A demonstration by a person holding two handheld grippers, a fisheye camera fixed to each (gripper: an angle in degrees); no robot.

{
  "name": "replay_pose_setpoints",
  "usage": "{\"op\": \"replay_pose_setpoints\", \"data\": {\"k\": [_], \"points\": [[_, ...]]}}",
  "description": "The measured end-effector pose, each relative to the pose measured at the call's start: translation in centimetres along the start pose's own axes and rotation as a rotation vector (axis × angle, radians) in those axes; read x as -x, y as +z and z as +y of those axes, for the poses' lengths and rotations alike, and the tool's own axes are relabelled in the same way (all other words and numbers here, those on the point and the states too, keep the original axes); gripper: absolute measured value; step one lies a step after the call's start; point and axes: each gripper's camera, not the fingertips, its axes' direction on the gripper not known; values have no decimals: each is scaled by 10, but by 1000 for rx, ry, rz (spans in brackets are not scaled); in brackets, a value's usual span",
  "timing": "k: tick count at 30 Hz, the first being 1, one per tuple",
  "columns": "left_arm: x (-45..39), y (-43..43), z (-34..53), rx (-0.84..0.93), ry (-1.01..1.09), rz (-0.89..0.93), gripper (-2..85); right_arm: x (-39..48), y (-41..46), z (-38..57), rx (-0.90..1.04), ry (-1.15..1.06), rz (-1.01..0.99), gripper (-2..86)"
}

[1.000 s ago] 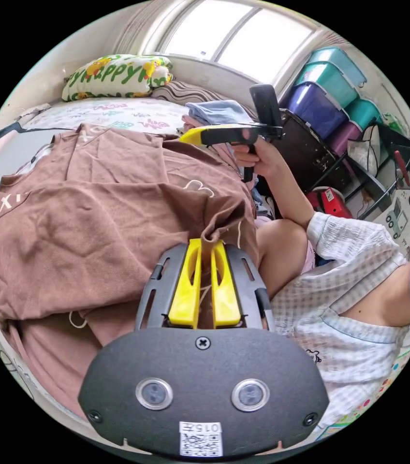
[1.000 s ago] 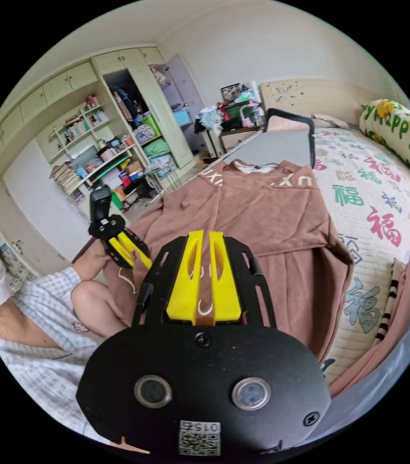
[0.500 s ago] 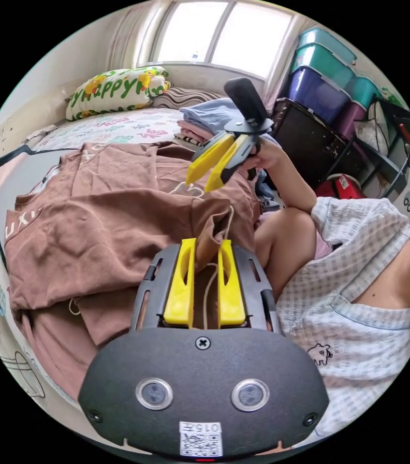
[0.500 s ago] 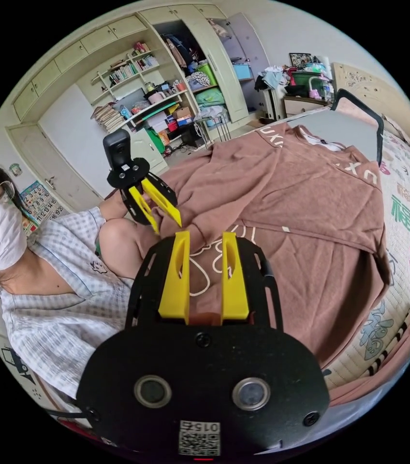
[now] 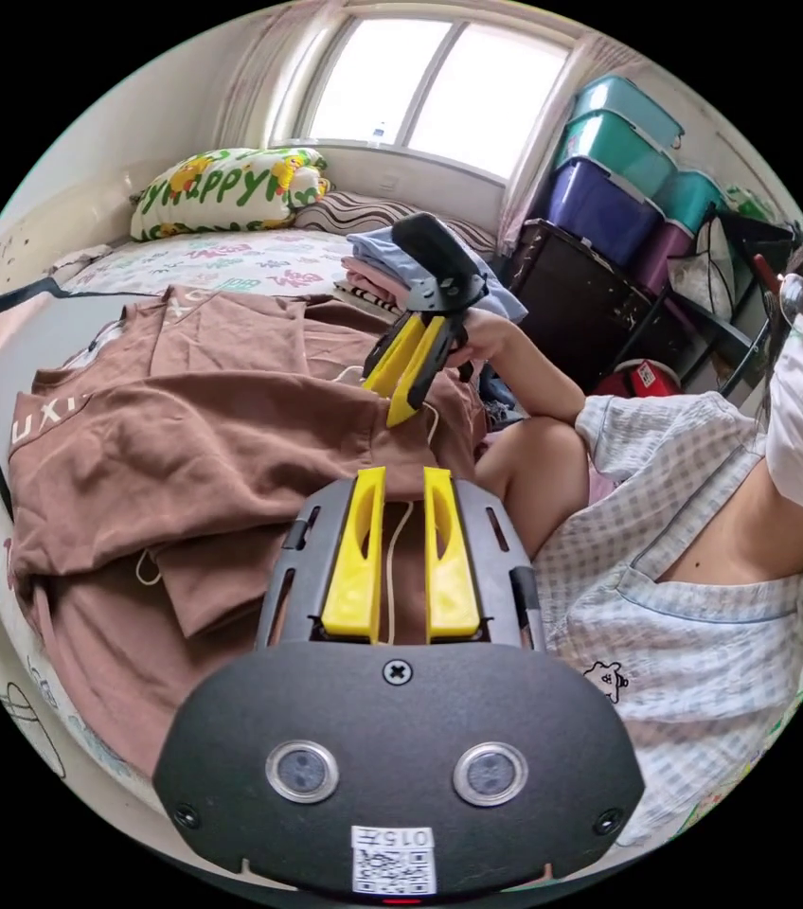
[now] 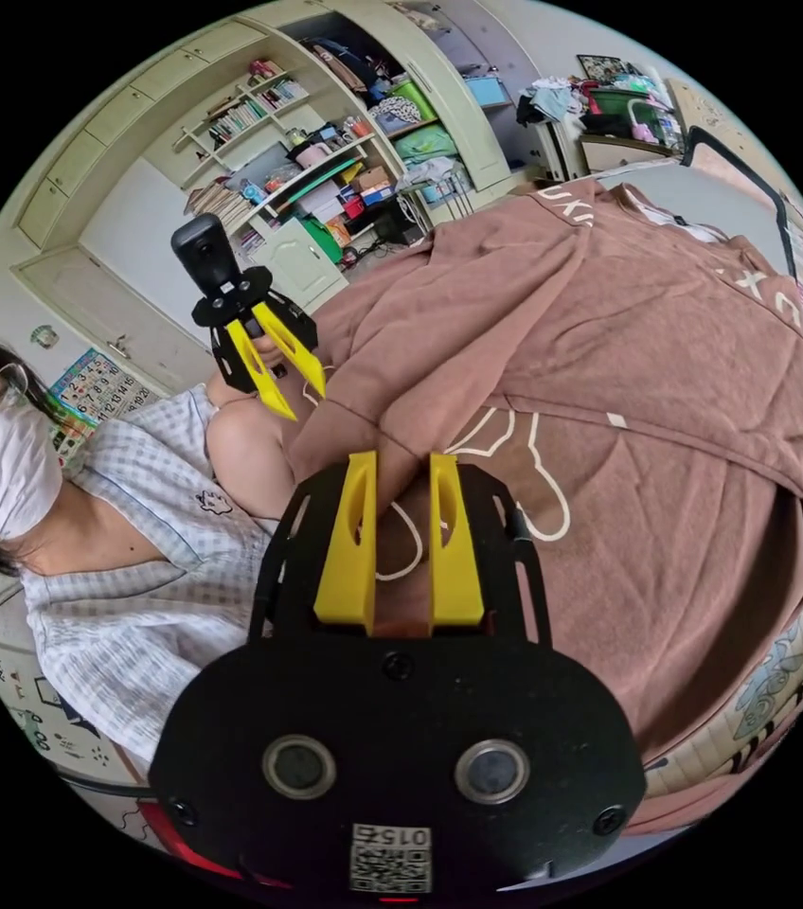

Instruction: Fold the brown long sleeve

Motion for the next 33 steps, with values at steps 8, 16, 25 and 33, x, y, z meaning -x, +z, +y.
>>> {"op": "replay_pose_setpoints", "data": {"k": [8,16,25,33], "points": [[11,6,5,7,-43,108,44,13,-38,14,-67,-16,31,9],[3,-42,29,-54,-76,52,56,-2,-39,29,5,102,113,6],[27,-133,102,-236,-404,-568,97,16,-70,41,-77,177,243,49],[54,-107,77,-15,-420,-758,123,105,-57,-1,-112,-105,219,130]]}}
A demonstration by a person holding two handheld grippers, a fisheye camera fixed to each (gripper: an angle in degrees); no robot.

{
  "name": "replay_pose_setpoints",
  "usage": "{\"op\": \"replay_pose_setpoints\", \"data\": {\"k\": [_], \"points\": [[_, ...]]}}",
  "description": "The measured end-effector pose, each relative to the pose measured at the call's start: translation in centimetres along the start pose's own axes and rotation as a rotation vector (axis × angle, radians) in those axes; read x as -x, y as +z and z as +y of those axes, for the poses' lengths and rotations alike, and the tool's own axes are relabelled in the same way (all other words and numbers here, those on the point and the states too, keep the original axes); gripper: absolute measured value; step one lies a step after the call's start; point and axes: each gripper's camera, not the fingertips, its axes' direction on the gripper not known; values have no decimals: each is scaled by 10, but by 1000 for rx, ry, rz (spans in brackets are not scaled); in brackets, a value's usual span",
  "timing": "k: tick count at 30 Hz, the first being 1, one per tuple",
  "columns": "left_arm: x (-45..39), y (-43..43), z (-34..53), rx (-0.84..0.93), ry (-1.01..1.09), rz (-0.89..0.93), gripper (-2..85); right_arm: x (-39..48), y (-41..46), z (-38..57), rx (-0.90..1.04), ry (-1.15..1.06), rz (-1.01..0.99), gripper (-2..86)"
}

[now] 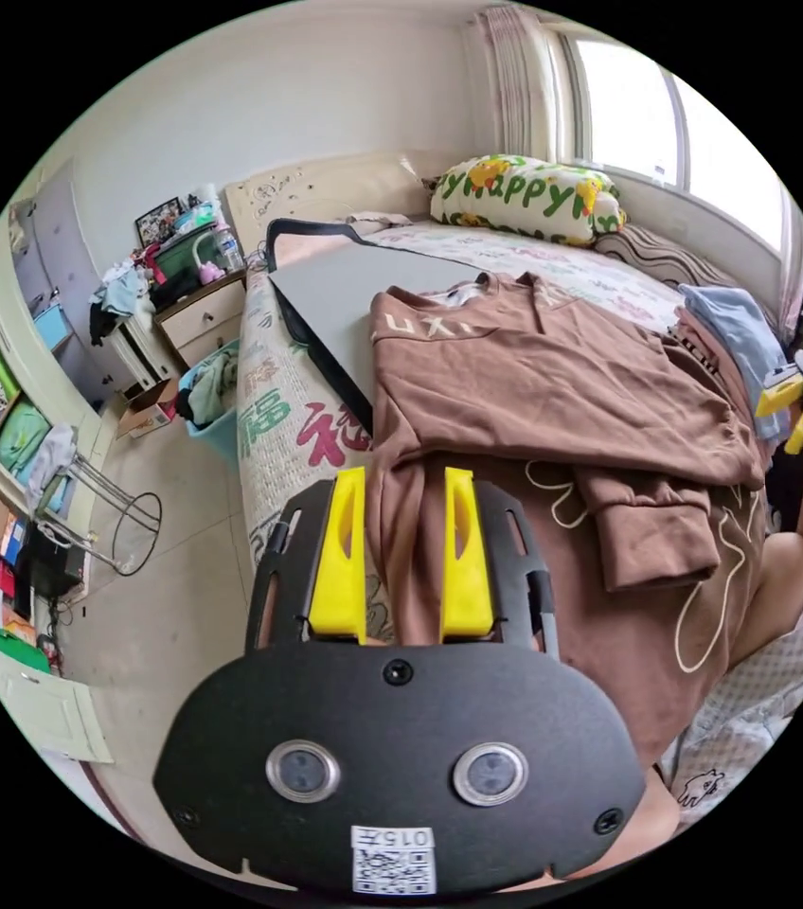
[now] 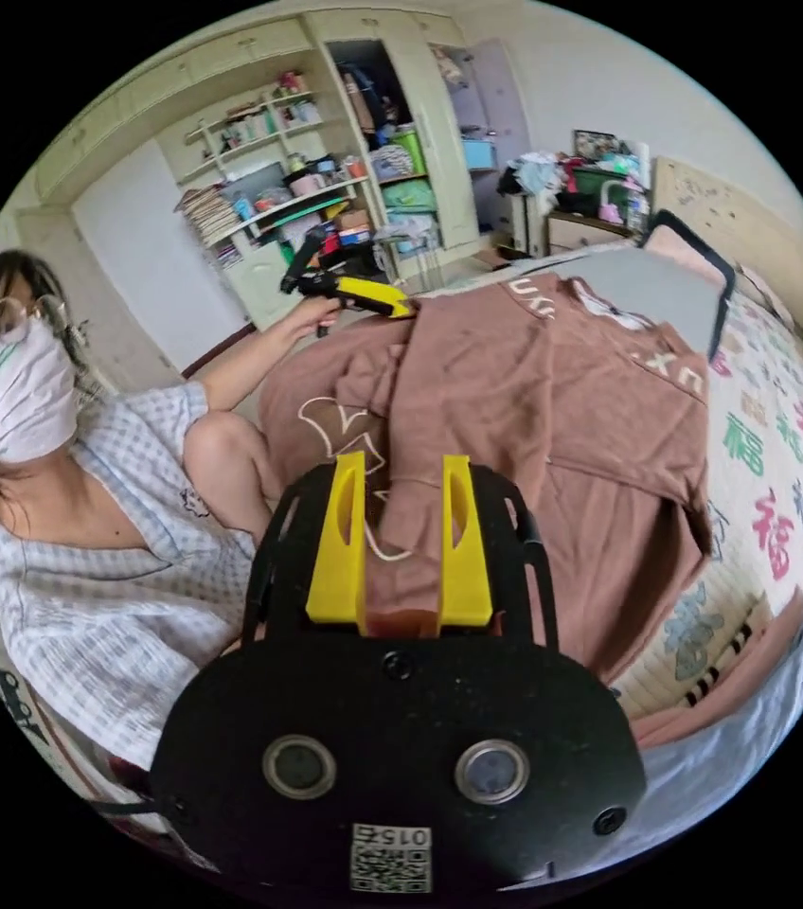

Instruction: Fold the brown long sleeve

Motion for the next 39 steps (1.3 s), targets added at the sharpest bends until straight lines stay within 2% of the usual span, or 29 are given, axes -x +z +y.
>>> {"op": "replay_pose_setpoints", "data": {"k": [4,6,9,11,13,18,23,28,30,32,35,39], "points": [[-12,15,-21,68,41,-119,124,38,62,-28,292,-148,142,140],[-8,18,-21,65,31,-86,114,41,82,-30,369,-154,227,114],[10,8,-7,4,-59,22,80,38,74,-27,329,-109,286,44],[17,-5,1,-62,-98,23,61,38,66,-24,304,-100,278,40],[14,-18,5,-96,-86,-52,52,43,61,-21,293,-126,233,38],[-2,12,9,55,-30,-119,56,39,72,-20,332,-139,202,42],[-15,10,13,51,9,-193,57,33,44,-9,284,-119,122,52],[-6,12,19,36,-22,-193,59,7,-5,5,-34,51,165,91],[4,16,19,51,-36,-146,58,-10,-4,7,-78,114,170,102],[12,18,20,56,-48,-112,59,-28,6,7,-53,172,157,107],[21,21,22,58,-63,-110,65,-50,33,5,81,220,137,90],[34,25,25,57,-73,-104,69,-47,37,5,141,186,258,30]]}}
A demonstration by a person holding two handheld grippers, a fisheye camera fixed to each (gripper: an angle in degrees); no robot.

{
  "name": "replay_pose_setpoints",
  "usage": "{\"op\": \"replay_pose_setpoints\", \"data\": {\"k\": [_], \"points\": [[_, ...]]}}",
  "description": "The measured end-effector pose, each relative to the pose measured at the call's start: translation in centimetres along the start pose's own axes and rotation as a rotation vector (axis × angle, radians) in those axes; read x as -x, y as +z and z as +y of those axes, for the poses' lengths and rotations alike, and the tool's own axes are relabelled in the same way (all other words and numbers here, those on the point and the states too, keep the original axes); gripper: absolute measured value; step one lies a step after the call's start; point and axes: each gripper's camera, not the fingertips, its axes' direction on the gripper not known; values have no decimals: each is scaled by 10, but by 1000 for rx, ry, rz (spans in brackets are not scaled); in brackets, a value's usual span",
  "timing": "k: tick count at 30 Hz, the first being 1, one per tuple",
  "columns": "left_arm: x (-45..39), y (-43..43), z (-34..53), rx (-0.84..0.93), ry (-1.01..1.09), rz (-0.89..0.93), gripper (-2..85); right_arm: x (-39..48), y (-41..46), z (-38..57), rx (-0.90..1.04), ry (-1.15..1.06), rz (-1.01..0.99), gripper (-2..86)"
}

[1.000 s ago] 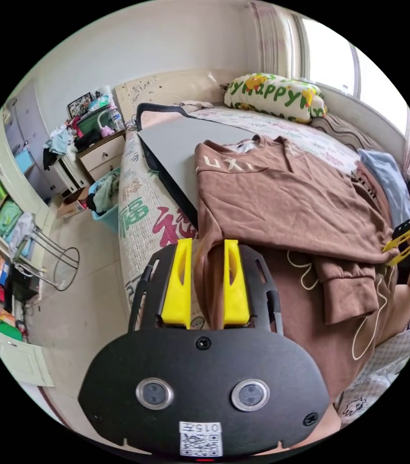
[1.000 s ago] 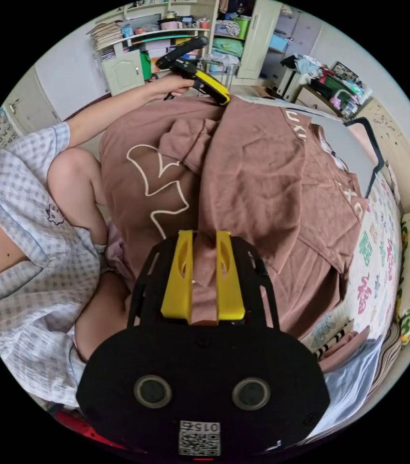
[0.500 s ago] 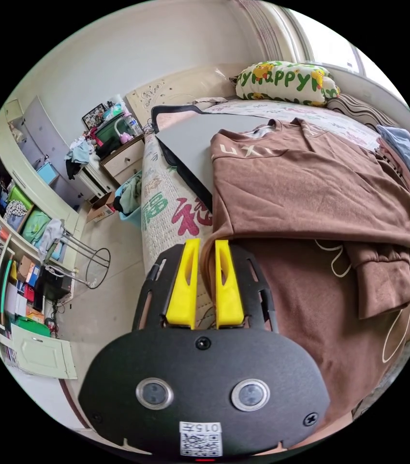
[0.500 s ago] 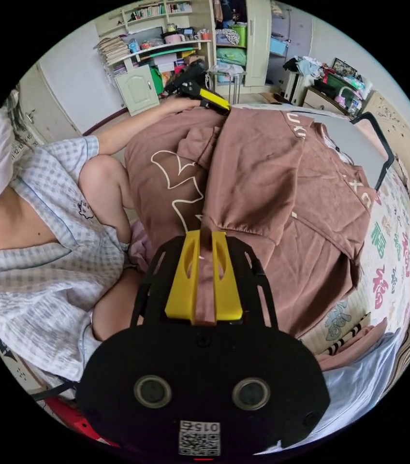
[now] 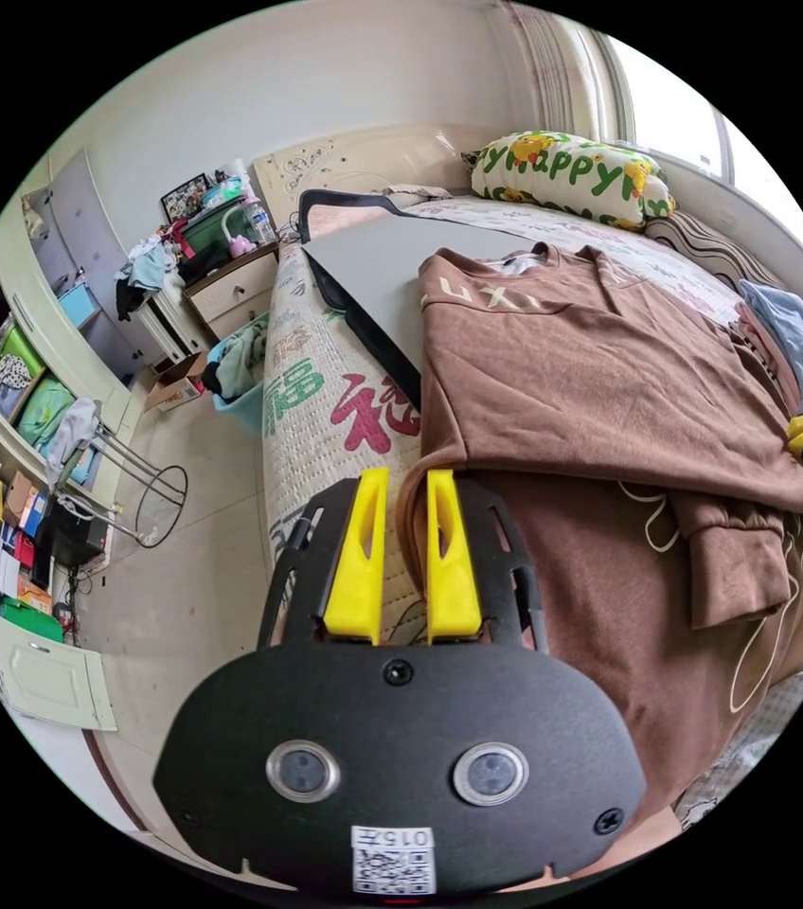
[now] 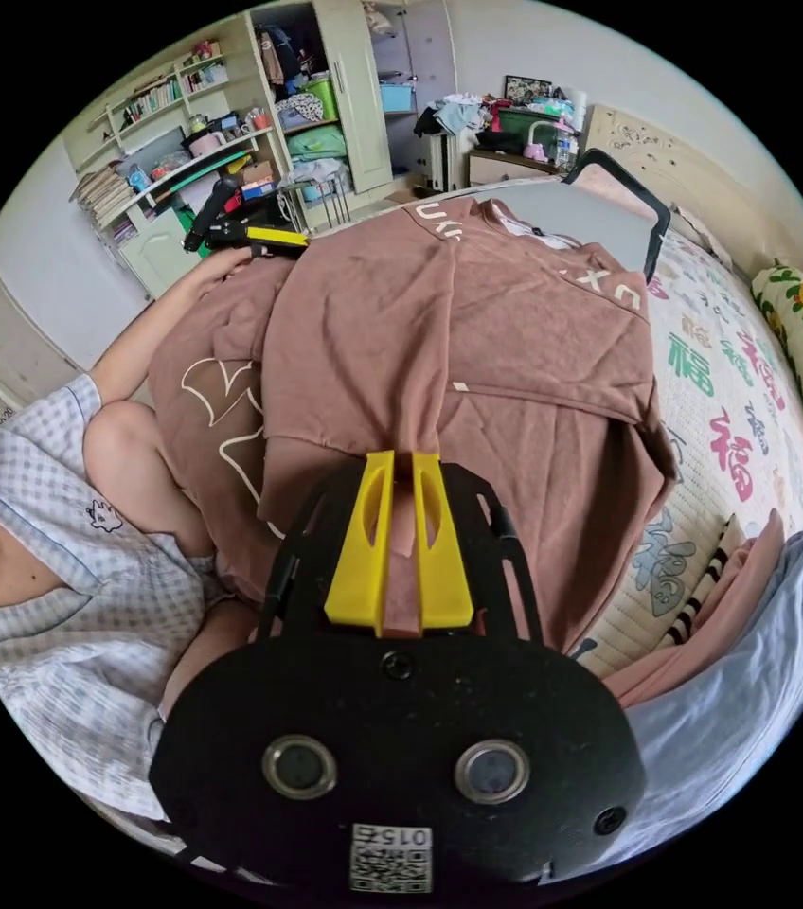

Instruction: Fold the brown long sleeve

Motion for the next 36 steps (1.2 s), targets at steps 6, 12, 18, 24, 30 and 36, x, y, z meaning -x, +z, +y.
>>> {"op": "replay_pose_setpoints", "data": {"k": [6,12,18,24,30,36], "points": [[34,12,4,5,-51,74,75,-4,4,0,43,-17,19,5],[65,16,10,16,-53,162,70,-17,-10,10,47,-38,-31,-4],[152,-7,16,-1,-105,507,97,-48,-59,13,-146,-33,121,11],[177,-14,-44,-354,-189,401,100,-145,-37,-67,-291,130,116,82],[160,106,-156,-105,-222,392,175,-244,26,-150,-253,373,115,118],[151,163,-223,-41,-190,434,164,-311,53,-209,-150,483,194,134]]}}
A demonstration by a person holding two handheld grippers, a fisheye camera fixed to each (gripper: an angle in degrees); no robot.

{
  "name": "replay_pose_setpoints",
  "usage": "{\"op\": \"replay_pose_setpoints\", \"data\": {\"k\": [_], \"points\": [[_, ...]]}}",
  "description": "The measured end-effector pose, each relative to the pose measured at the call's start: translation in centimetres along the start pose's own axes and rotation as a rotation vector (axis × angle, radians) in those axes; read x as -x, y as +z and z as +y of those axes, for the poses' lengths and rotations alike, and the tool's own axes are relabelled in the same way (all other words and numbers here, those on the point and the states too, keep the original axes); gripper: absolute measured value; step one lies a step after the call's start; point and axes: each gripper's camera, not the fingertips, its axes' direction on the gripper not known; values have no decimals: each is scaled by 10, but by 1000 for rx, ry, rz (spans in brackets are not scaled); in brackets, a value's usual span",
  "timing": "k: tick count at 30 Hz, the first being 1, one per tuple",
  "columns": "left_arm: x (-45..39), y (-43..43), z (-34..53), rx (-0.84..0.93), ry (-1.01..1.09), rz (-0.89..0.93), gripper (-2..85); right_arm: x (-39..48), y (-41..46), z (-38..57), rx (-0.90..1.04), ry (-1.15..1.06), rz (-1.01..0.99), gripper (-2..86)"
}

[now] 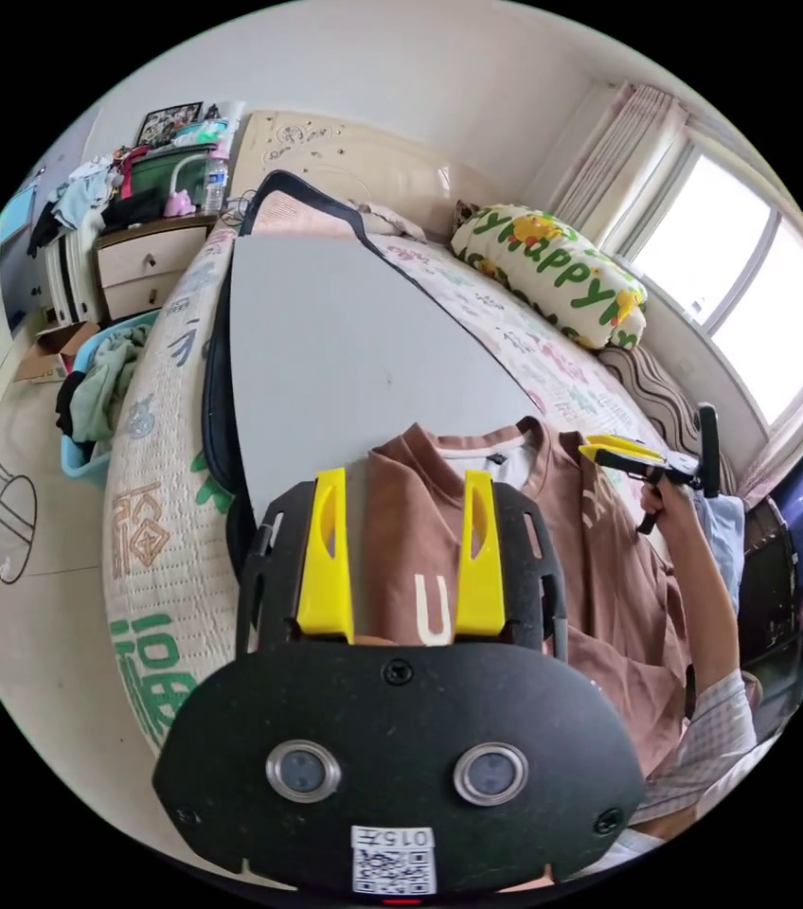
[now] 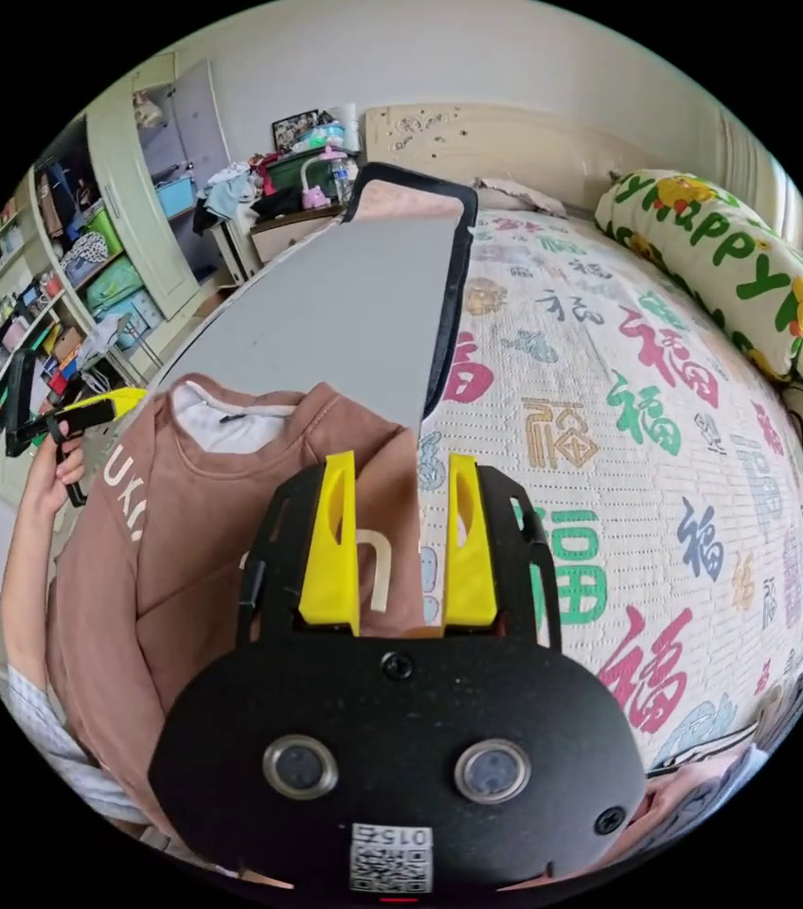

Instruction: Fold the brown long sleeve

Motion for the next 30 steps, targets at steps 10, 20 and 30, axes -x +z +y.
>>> {"op": "replay_pose_setpoints", "data": {"k": [10,20,30], "points": [[17,21,0,112,17,-59,10,-19,-3,11,31,-15,-97,15],[-43,-141,134,-170,291,165,7,32,-191,145,-186,-311,-224,-2],[-97,-232,446,-116,576,310,6,58,-266,450,-149,-411,-446,-1]]}}
